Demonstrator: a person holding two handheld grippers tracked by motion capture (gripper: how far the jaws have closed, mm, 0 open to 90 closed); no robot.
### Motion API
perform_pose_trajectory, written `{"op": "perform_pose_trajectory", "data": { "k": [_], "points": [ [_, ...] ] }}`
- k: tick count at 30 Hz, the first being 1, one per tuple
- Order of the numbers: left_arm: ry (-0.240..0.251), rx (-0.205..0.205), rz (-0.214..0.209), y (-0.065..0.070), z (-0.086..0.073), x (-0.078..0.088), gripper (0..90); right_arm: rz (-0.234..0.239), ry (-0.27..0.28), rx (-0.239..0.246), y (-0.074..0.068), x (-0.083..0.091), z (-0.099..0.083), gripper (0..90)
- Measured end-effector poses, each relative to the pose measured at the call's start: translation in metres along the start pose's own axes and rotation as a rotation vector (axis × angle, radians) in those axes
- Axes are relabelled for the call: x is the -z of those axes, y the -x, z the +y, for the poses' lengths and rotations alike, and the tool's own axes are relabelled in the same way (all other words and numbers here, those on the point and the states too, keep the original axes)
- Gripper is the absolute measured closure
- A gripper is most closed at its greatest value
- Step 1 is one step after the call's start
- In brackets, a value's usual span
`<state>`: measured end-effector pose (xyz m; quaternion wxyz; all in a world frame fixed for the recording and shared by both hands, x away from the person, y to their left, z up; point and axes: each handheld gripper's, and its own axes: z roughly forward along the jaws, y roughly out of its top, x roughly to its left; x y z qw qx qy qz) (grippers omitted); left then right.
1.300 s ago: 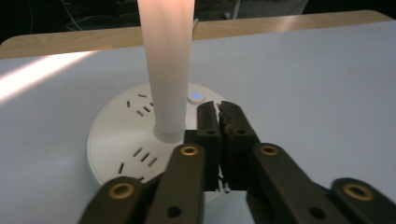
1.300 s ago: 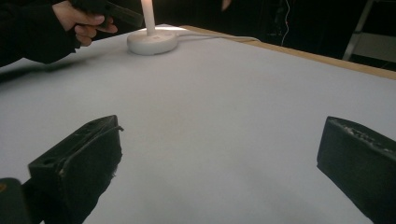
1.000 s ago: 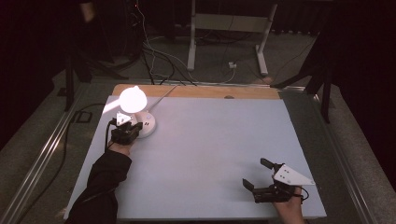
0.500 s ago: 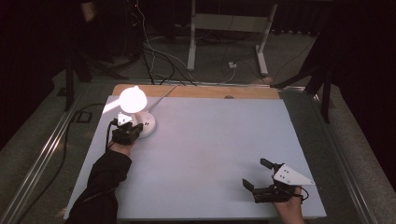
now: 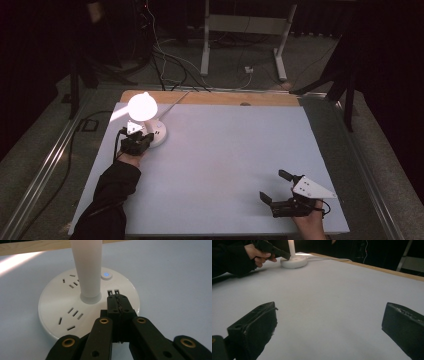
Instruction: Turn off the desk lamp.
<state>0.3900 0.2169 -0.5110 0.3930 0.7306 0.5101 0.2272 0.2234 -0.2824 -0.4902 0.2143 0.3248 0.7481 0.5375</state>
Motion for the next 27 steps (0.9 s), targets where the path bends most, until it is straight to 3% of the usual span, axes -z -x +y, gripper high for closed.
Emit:
{"op": "perform_pose_trajectory", "data": {
  "k": [6,8,12,15,27],
  "points": [
    [-0.010,-0.016,0.004,0.001,0.000,0.000,90.0,-0.001,-0.001,0.001,0.000,0.000,0.000,0.0],
    [-0.003,-0.064,0.025,0.004,-0.001,0.000,90.0,0.000,-0.002,0.002,-0.001,0.000,0.000,0.0],
    [0.003,-0.034,0.015,0.002,0.000,0.001,90.0,0.000,-0.001,0.002,-0.001,0.000,0.000,0.0],
    [0.036,-0.019,0.010,0.002,0.009,0.010,90.0,-0.002,0.002,0.003,0.000,0.000,0.000,0.0],
    [0.024,-0.016,0.010,0.004,0.009,0.009,90.0,-0.001,-0.001,0.002,0.000,0.000,0.000,0.0]
  ]
}}
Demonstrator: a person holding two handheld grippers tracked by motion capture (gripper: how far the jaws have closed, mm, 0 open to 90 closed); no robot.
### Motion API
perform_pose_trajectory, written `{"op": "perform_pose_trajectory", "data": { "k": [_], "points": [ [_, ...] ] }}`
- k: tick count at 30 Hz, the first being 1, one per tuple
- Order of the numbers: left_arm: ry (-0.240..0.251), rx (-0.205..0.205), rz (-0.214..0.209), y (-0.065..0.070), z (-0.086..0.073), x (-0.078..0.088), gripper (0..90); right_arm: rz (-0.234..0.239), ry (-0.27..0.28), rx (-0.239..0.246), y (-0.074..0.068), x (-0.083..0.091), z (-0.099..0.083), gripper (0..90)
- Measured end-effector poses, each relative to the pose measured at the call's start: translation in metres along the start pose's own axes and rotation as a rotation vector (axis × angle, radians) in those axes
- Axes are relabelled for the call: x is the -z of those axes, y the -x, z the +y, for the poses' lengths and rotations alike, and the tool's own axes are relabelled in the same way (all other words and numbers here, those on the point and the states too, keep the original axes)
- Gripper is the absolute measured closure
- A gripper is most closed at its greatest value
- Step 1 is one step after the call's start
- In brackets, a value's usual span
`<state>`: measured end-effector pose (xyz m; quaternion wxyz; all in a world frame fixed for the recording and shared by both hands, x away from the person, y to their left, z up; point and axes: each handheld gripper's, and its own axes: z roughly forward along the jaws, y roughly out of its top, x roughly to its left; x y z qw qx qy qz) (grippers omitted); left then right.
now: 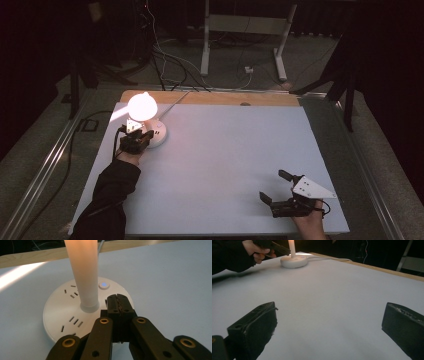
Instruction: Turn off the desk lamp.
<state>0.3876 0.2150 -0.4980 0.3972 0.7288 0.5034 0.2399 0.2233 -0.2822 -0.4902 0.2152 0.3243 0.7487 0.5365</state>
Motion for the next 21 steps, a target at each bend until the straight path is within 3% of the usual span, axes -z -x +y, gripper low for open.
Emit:
{"op": "perform_pose_trajectory", "data": {
  "k": [21],
  "points": [
    [-0.028,0.007,-0.003,-0.0025,-0.0090,-0.0084,90.0,0.004,-0.004,-0.002,-0.0005,-0.0005,-0.0002,0.0]
  ]
}}
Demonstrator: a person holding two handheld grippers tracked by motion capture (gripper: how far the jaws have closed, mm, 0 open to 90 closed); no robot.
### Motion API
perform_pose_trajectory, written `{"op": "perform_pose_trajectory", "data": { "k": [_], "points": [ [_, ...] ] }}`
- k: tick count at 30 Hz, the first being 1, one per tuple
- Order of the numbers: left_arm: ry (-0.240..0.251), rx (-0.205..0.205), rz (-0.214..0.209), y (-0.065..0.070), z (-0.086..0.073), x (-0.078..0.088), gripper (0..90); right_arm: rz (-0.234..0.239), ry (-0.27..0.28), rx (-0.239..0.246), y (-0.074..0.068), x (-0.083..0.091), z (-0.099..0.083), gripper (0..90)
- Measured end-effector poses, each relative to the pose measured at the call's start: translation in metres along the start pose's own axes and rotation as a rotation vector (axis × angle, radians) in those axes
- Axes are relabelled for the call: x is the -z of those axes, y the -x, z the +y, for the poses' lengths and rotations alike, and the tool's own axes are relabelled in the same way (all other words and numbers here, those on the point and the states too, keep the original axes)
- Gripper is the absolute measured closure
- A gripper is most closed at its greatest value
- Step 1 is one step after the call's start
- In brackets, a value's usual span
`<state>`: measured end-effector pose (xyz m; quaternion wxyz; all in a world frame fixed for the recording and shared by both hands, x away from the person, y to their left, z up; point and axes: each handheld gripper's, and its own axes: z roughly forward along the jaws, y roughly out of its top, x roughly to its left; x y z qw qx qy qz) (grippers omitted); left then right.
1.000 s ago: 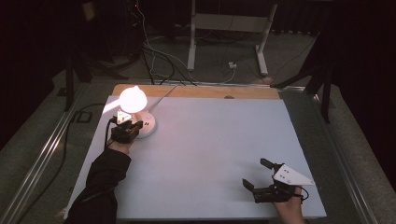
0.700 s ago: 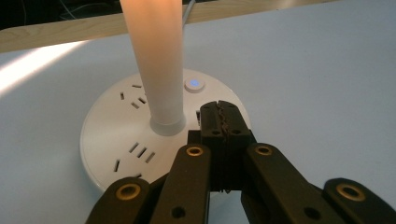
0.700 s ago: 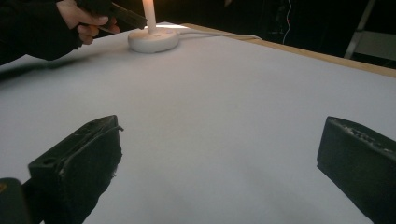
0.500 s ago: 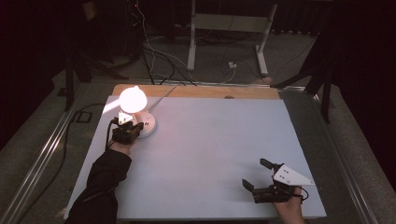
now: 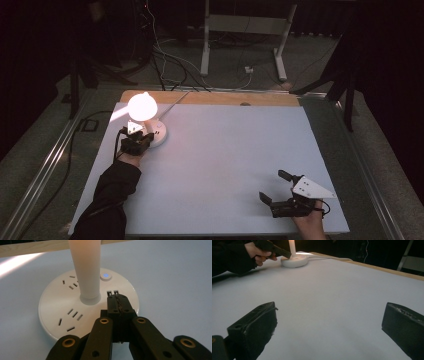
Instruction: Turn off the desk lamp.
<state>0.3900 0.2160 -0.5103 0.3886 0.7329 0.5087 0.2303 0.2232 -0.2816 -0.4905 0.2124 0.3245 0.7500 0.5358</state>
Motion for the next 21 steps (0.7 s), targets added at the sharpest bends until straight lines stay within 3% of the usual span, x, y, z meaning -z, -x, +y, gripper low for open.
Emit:
{"op": "perform_pose_trajectory", "data": {
  "k": [14,21],
  "points": [
    [-0.009,-0.003,-0.009,-0.0016,0.0004,-0.0005,90.0,0.002,-0.004,0.002,-0.0010,-0.0011,-0.0003,0.0],
    [0.018,0.003,-0.011,0.0007,0.0067,0.0054,90.0,-0.001,-0.001,-0.003,0.0001,-0.0002,-0.0001,0.0]
  ]
}}
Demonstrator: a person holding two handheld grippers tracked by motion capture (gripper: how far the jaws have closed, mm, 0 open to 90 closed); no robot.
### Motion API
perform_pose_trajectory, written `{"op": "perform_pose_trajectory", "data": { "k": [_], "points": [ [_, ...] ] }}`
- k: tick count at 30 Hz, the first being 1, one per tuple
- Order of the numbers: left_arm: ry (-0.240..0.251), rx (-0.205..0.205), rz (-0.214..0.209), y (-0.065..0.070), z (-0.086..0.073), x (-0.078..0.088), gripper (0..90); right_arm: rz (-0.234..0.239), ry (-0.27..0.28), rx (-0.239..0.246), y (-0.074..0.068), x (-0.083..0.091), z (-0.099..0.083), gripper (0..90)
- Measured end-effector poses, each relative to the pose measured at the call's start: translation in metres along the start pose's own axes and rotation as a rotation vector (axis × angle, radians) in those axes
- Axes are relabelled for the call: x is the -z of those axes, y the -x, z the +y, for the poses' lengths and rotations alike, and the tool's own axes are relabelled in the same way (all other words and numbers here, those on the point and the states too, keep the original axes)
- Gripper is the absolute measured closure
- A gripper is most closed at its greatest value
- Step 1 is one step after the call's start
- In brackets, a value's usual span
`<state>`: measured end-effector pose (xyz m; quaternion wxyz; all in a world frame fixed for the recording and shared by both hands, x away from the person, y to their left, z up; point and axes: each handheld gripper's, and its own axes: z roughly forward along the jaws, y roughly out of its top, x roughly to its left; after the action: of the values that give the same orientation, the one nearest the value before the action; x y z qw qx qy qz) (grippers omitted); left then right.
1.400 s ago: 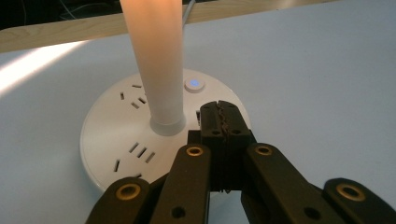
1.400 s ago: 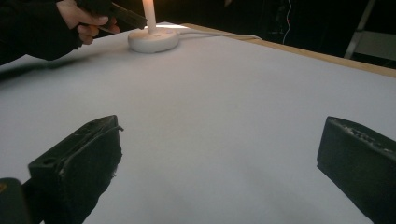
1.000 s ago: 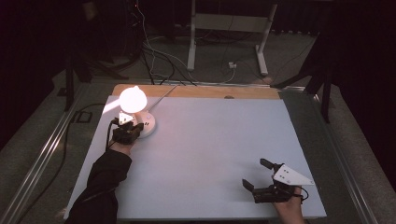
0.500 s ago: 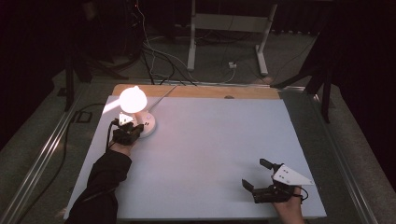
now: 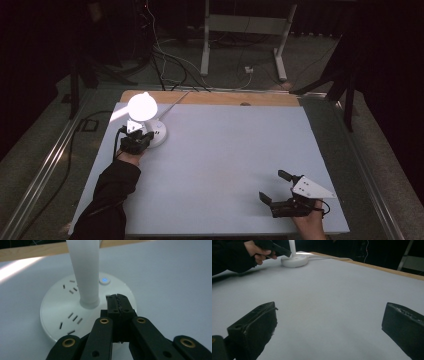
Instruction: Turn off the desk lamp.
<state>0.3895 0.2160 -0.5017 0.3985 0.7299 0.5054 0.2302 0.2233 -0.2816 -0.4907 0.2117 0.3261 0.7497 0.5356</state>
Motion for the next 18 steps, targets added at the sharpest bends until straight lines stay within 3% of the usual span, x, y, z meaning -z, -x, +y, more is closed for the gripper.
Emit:
{"op": "perform_pose_trajectory", "data": {
  "k": [9,18],
  "points": [
    [0.039,0.007,0.004,-0.0001,0.0061,0.0083,90.0,0.001,-0.001,0.006,-0.0005,-0.0002,0.0001,0.0],
    [0.034,0.007,0.003,-0.0006,0.0050,0.0072,90.0,0.002,-0.001,0.006,-0.0005,-0.0003,0.0000,0.0]
  ]
}}
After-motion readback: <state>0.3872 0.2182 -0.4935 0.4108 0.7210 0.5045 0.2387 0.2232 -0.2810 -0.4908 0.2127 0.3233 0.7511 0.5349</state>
